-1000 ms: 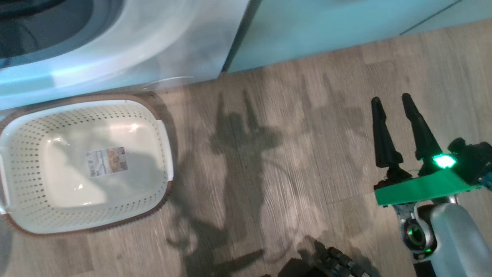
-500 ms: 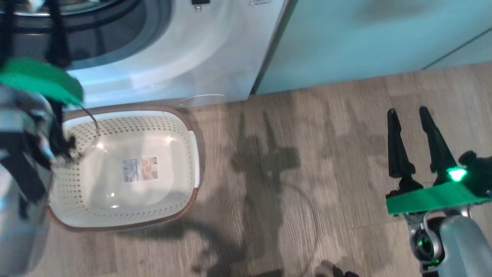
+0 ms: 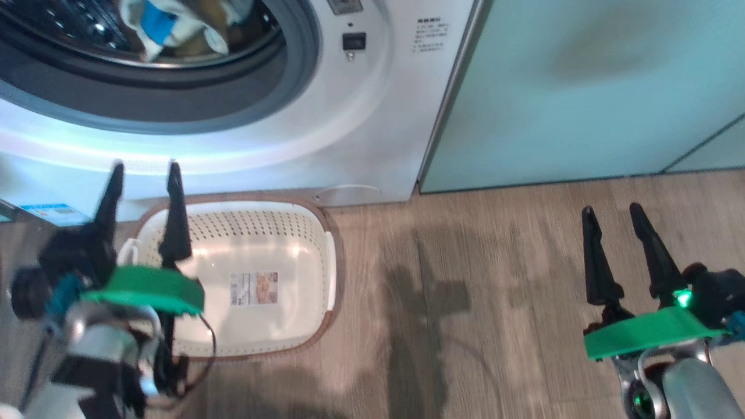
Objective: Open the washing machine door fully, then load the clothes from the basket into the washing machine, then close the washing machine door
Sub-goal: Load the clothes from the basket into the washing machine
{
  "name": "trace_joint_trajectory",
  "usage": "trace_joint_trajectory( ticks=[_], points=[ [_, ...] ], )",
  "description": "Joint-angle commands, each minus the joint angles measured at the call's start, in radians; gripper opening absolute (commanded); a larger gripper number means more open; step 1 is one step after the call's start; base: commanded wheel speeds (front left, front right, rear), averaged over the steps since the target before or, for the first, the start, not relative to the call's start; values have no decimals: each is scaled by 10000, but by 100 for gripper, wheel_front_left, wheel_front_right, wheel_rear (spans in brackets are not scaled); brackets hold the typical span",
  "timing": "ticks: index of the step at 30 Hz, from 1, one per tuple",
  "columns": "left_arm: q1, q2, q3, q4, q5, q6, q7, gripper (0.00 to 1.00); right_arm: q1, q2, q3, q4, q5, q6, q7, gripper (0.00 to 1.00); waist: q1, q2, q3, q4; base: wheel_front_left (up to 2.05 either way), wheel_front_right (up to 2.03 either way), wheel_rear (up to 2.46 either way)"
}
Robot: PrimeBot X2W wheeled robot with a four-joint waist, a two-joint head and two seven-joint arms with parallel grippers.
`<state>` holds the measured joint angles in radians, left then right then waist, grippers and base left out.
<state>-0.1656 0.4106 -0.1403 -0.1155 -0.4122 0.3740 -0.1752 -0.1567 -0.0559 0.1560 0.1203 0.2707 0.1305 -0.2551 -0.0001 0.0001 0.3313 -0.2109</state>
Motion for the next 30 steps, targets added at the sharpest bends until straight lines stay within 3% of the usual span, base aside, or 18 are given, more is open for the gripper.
trace_joint_trajectory(
  ticks=[1,17,30],
  points=[
    [226,61,298,-532,75,151,-143,100,152,-168,125,-241,-106,2,-67,100,1,-1,-522,299,0,0,0],
    [2135,-450,-177,-793,-122,386,-202,100,1150,-355,206,-461,-264,2,393,100,1,-1,-2161,753,0,0,0],
    [2648,-485,-352,-796,-169,476,-107,100,1694,-295,232,-836,-284,2,712,100,1,-1,-2793,747,0,0,0]
  ],
)
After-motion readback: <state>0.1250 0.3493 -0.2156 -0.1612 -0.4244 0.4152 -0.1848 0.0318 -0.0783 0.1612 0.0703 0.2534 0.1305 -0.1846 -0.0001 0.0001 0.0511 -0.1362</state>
